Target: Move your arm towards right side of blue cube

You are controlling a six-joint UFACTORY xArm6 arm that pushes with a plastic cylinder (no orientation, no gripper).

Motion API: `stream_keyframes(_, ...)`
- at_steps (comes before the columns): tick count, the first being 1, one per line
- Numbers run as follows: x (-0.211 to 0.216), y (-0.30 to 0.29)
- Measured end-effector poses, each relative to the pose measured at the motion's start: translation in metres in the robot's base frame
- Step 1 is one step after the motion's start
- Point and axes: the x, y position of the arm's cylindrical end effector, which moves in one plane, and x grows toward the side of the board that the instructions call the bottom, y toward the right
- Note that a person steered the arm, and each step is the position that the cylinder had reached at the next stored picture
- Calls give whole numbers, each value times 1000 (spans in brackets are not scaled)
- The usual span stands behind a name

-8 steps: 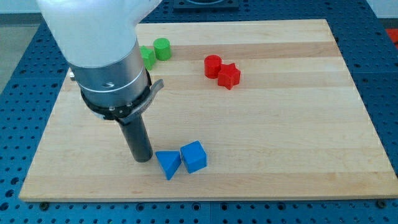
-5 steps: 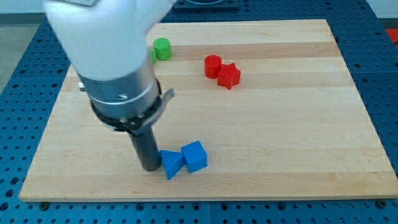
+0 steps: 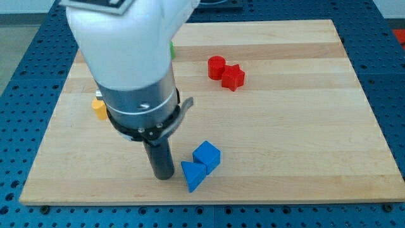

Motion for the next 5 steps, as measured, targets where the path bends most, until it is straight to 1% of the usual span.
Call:
stream_keyframes(1,0,0)
stream_keyframes(2,-9,-1)
stream_keyframes(3,-35,-2)
stream_keyframes(4,-39,2)
stream_keyframes(5,-92,20)
